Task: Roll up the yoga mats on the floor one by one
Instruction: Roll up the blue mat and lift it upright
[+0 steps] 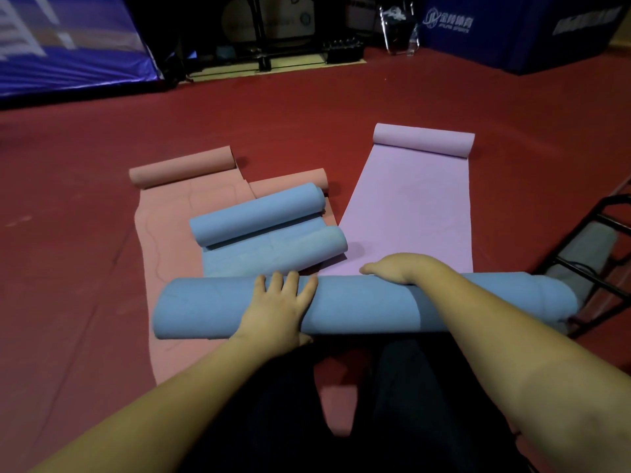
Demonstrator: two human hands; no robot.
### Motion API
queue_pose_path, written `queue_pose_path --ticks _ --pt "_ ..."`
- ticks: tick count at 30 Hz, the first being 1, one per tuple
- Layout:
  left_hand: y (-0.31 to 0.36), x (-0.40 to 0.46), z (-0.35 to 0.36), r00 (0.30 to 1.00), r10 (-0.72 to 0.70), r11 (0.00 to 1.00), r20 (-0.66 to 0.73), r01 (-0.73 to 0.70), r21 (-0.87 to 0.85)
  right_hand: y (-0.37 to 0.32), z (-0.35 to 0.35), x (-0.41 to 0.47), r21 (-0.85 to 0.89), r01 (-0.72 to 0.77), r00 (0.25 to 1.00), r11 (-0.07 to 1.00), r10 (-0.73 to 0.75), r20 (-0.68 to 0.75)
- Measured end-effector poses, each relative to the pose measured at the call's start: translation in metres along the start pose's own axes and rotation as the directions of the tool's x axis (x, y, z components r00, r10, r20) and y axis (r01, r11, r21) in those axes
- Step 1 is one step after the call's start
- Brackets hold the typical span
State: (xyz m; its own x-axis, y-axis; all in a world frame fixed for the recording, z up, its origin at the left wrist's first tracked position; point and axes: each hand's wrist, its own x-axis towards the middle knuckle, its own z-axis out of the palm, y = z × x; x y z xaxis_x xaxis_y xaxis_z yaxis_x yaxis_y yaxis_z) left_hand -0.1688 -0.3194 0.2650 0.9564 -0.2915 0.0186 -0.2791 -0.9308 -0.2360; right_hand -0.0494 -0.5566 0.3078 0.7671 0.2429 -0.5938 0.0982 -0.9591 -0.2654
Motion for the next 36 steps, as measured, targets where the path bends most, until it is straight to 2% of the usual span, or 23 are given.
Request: queue_pose_path --ticks 4,6,9,12,17,20,23,25,28,36 --pt "-0.009 0.016 -0.007 0.994 0.048 0.999 0.102 -0.046 -0.025 0.012 0.010 0.003 -0.060 0.042 0.953 0.997 -0.058 -0.297" --pt "-0.012 0.026 -0.013 0.986 0.066 0.997 0.153 -0.058 -0.057 0.017 0.017 0.000 -0.089 0.060 0.918 0.994 -0.090 -0.386" --pt "-0.019 0.044 -0.018 0.959 0.092 0.988 0.267 -0.054 -0.145 0.018 0.033 -0.006 -0.160 0.017 0.881 0.987 -0.091 -0.463" --pt "-0.027 0.062 -0.025 0.914 0.113 0.962 0.389 -0.003 -0.273 0.018 0.054 -0.010 -0.307 -0.056 0.806 0.950 -0.139 -0.576" --pt "-0.032 0.078 -0.027 0.850 0.151 0.907 0.504 0.084 -0.413 0.017 0.056 -0.006 -0.294 -0.076 0.793 0.953 -0.121 -0.596" --pt "-0.032 0.073 -0.020 0.906 0.119 0.934 0.406 0.036 -0.354 0.018 0.052 -0.002 -0.317 -0.090 0.807 0.944 -0.118 -0.579" --pt "-0.029 0.049 -0.004 0.984 0.127 0.969 0.121 -0.097 -0.226 0.018 0.050 0.004 -0.304 -0.082 0.820 0.949 -0.109 -0.562" --pt "-0.020 0.028 0.014 0.994 0.104 0.992 -0.014 -0.105 -0.071 0.016 0.047 0.007 -0.293 -0.075 0.829 0.953 -0.104 -0.550" --pt "-0.011 0.019 0.029 0.999 0.040 0.998 0.013 -0.041 0.051 0.012 0.044 0.011 -0.282 -0.052 0.841 0.958 -0.110 -0.530" --pt "-0.018 0.030 -0.007 0.994 0.069 0.998 0.084 -0.070 0.008 0.010 0.022 0.002 -0.172 -0.020 0.913 0.985 -0.052 -0.405"
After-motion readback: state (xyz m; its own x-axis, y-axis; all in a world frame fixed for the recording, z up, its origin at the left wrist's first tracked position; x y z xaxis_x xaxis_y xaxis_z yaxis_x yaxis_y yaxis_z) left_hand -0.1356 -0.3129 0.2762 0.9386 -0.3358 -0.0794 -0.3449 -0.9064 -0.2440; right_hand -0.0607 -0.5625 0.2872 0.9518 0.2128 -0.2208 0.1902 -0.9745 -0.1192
